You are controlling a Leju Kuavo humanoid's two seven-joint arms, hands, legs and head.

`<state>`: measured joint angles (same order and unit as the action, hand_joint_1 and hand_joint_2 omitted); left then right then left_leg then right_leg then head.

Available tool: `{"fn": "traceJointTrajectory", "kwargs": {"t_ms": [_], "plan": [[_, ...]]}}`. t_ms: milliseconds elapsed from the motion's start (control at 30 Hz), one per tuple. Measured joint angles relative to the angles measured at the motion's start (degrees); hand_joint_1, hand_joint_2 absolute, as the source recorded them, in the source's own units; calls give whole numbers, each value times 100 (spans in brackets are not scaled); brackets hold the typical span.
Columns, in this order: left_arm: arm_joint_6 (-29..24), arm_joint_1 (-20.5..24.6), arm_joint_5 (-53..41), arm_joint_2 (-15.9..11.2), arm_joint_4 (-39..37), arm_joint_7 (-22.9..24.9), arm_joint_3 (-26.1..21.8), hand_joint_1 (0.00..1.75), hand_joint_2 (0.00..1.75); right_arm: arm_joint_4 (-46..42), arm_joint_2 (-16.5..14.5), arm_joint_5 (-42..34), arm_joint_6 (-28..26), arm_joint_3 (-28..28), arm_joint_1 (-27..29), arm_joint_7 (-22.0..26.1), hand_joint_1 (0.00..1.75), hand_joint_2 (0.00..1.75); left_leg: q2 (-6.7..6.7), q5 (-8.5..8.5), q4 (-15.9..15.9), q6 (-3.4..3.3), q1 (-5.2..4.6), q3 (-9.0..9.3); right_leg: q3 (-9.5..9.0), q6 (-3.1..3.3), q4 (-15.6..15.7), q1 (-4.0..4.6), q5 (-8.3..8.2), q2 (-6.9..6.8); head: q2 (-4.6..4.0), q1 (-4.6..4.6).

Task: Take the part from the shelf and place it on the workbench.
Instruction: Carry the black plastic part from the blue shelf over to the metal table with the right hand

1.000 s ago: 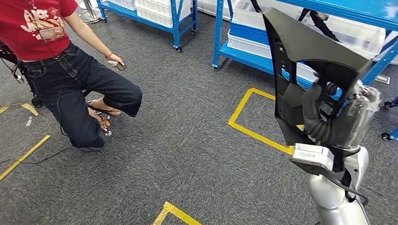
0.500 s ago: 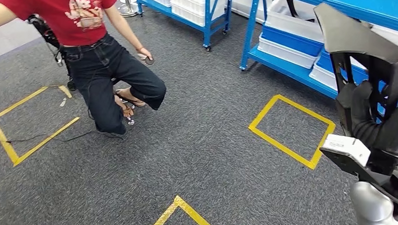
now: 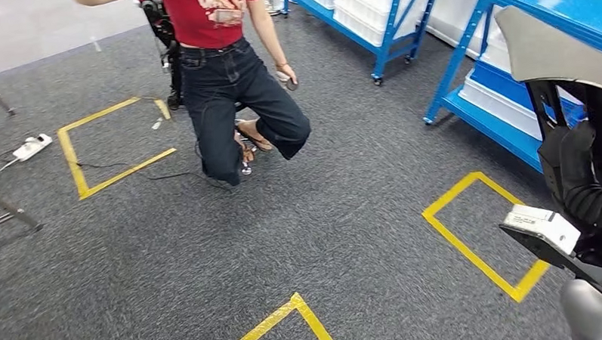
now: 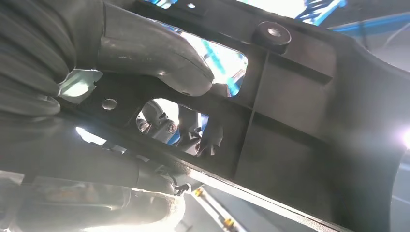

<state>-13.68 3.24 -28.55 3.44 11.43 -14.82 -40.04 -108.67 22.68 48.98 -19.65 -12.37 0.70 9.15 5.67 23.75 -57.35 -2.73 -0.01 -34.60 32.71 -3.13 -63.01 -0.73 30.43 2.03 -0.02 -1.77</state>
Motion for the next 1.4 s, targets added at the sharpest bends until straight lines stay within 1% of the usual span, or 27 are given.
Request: {"fn": "traceJointTrajectory", "kwargs": {"t_ms": [67, 100, 167, 200, 233, 300, 367, 400, 433, 500, 567, 600, 667, 700, 767, 800, 833, 900, 933, 1000, 1067, 1100, 1133, 1200, 1267, 1333, 1400], "plan": [[-14, -2, 21, 4, 0, 5, 0, 0, 0, -2, 88, -14, 31, -43, -25, 8, 175, 175, 138, -25, -8, 52, -7, -34, -253, 43, 547, 28, -203, 182, 0, 3], [-24, -9, 33, 6, 0, 13, 0, 0, 0, 4, 125, -29, 45, -56, -59, 11, 175, 175, 199, -44, -7, 85, -9, -61, -278, 84, 608, 50, -227, 202, 0, 5], [-42, -33, 54, 7, -1, 50, 1, 0, 0, 38, 185, -71, 76, -60, -189, 12, 175, 175, 251, -72, -15, 144, -9, -115, -279, 157, 621, 44, -271, 67, 0, 10], [-50, -42, 66, 6, -2, 72, 1, 0, 0, 68, 207, -92, 99, -54, -273, 12, 175, 175, 148, -42, -61, 164, -17, -149, -280, 186, 636, 22, -292, 1, 0, 13], [-57, -44, 76, 2, -2, 94, 1, 0, 0, 102, 232, -111, 126, -48, -357, 10, 175, 175, -34, 59, -203, 187, -22, -221, -284, 231, 652, -4, -308, -76, 0, 23], [-66, -31, 88, -11, -2, 129, 1, 0, 0, 201, 276, -151, 205, -36, -527, 1, 175, 175, -417, 424, -806, 245, -9, -507, -286, 290, 663, -8, -314, -237, 0, 37], [-67, -24, 98, -12, -2, 163, -1, 0, 0, 359, 307, -184, 300, -15, -746, -17, 175, 175, -524, 718, -1491, 311, 34, -832, -275, 312, 662, 5, -310, -410, 0, 42], [-66, -26, 104, -8, -2, 177, -3, 0, 0, 459, 317, -189, 343, 5, -864, -38, 175, 175, -536, 727, -1614, 336, 56, -884, -270, 311, 661, 5, -309, -495, 0, 44], [-66, -28, 109, -4, -2, 190, -7, 0, 0, 567, 324, -182, 374, 30, -986, -68, 175, 175, -562, 644, -1530, 357, 80, -827, -268, 309, 660, 3, -308, -580, 0, 44], [-66, -24, 109, 1, -2, 204, -27, 0, 0, 795, 331, -125, 408, 84, -1245, -144, 175, 175, -751, 328, -819, 384, 121, -412, -279, 281, 652, 3, -292, -734, 0, 46], [-63, -8, 97, 20, -1, 208, -49, 0, 0, 1035, 352, -53, 432, 131, -1566, -209, 175, 175, -963, 132, -229, 340, 111, -85, -286, 206, 621, 40, -256, -862, 0, 33], [-61, -2, 87, 32, 0, 209, -55, 0, 0, 1169, 369, -25, 450, 160, -1757, -233, 175, 175, -998, 113, -141, 295, 86, -51, -290, 165, 610, 56, -244, -918, 0, 25], [-60, 4, 48, 45, 1, 213, -60, 0, 0, 1491, 396, 44, 498, 249, -2198, -289, 175, 175, -869, 87, -130, 186, 29, -89, -294, 83, 608, 57, -236, -1026, 0, 11], [-61, 6, 21, 49, 1, 216, -63, 0, 0, 1658, 405, 92, 520, 305, -2409, -324, 175, 175, -797, 67, -116, 138, 21, -97, -274, 51, 574, 40, -210, -973, 0, 7], [-65, 22, -23, 50, 5, 227, -74, 0, 0, 1963, 432, 222, 553, 416, -2779, -394, 175, 175, -657, 26, -87, 41, 29, -103, -98, 35, 223, -7, -21, -641, 1, -6], [-66, 34, -42, 50, 7, 235, -81, 0, 0, 2104, 440, 296, 563, 480, -2945, -431, 175, 175, -583, 13, -83, 8, 33, -111, 82, 52, -137, -23, 134, -434, 1, -17], [-66, 46, -59, 49, 9, 249, -87, 0, 0, 2234, 442, 366, 571, 549, -3097, -472, 175, 175, -505, 5, -83, -14, 32, -121, 293, 66, -562, -27, 291, -309, 1, -20], [-65, 57, -97, 52, 11, 287, -93, 0, 0, 2461, 420, 475, 583, 698, -3332, -567, 175, 175, -325, -6, -86, -32, 20, -130, 609, 47, -1145, -20, 433, -234, 0, -25], [-65, 57, -115, 54, 11, 309, -95, 0, 0, 2541, 409, 505, 587, 764, -3419, -615, 175, 175, -227, -11, -87, -34, 15, -129, 624, 13, -1120, -19, 366, -220, 0, -24], [-66, 55, -141, 54, 13, 342, -100, 0, 0, 2640, 400, 518, 590, 860, -3564, -702, 175, 175, -29, -25, -90, -27, 17, -123, 342, -63, -414, -24, 2, -95, 0, -25], [-66, 54, -167, 51, 13, 367, -104, 0, 0, 2690, 407, 473, 590, 907, -3652, -773, 175, 175, 157, -49, -97, 13, 19, -151, 15, -53, 337, -23, -288, 194, 0, -23], [-66, 48, -181, 46, 13, 376, -108, 0, 0, 2705, 410, 444, 590, 920, -3665, -794, 175, 175, 241, -68, -98, 45, 26, -182, -57, -25, 502, -11, -339, 285, 0, -24], [-66, 34, -195, 42, 13, 383, -114, 0, 0, 2719, 409, 420, 590, 930, -3667, -809, 175, 175, 323, -93, -92, 84, 31, -212, -75, 9, 537, 6, -338, 288, 0, -25], [-66, -5, -208, 34, 13, 388, -131, 0, 0, 2739, 395, 399, 590, 947, -3671, -821, 175, 175, 415, -111, -91, 148, 35, -268, -92, 62, 561, -12, -365, 121, 0, -24], [-69, -19, -217, 29, 13, 389, -140, 0, 0, 2745, 379, 370, 589, 958, -3675, -826, 175, 175, 93, 69, -362, 185, 5, -426, -125, 166, 606, -62, -385, -54, 0, -6], [-82, -9, -247, 16, 14, 391, -141, 0, 0, 2745, 374, 278, 595, 958, -3673, -839, 175, 175, -360, 423, -1072, 216, 8, -775, -141, 247, 620, -50, -377, -231, 0, 7], [-96, -13, -284, 12, 14, 402, -140, 0, 0, 2745, 374, 169, 627, 952, -3667, -855, 175, 175, -507, 623, -1701, 259, 56, -1090, -147, 266, 619, -26, -365, -409, 0, 5]]}}
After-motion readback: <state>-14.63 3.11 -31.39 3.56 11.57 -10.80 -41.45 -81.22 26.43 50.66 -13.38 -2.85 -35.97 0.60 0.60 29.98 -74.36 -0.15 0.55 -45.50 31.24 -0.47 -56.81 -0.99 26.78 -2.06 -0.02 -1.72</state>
